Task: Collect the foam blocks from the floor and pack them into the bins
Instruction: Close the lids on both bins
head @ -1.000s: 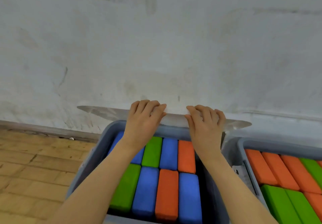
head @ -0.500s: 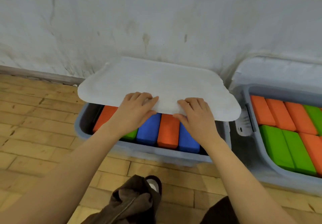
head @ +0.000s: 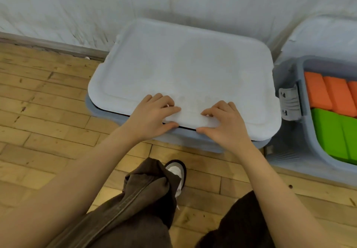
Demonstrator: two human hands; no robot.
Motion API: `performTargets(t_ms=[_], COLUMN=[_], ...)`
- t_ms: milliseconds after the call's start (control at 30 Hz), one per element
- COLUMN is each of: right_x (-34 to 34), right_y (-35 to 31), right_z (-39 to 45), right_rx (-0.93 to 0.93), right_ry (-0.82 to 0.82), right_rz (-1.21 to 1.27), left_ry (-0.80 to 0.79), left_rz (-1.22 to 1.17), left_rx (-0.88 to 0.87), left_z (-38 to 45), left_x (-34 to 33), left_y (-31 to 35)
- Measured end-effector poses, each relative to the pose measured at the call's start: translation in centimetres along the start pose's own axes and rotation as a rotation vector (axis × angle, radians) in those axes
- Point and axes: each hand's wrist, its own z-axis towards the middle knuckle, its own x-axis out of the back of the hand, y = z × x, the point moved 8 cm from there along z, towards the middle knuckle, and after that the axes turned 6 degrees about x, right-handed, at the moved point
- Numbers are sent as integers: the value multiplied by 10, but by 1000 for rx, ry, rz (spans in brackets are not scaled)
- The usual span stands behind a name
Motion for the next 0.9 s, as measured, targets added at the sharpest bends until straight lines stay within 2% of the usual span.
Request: performTargets(t_ms=[233, 367, 467, 533, 600, 700, 767, 900], right_x=[1, 5, 32, 54, 72, 84, 82, 75], right_y=[-6, -6, 6, 32, 65, 109, 129, 133], right_z=[-8, -5, -5, -8, -14, -20, -22, -26], right_rx=[0, -17, -21, -150, -321, -539, -632, -614], right_ry=[-35, -108, 92, 236, 287, 205, 99, 79], right_rz=[8, 77, 11, -70, -149, -264, -293, -231], left_ry=[-46, -53, -41, -26, -39, -80, -192, -375], left_rz=[-33, -30, 82, 76, 47, 11, 11, 122], left_rx=[1, 13, 1, 24, 62, 76, 98, 146], left_z=[-8, 4, 30, 54, 78, 111, 128, 139], left_x=[0, 4, -4, -10, -20, -36, -51, -81], left_y=[8, 17, 31, 41, 53, 79, 93, 104])
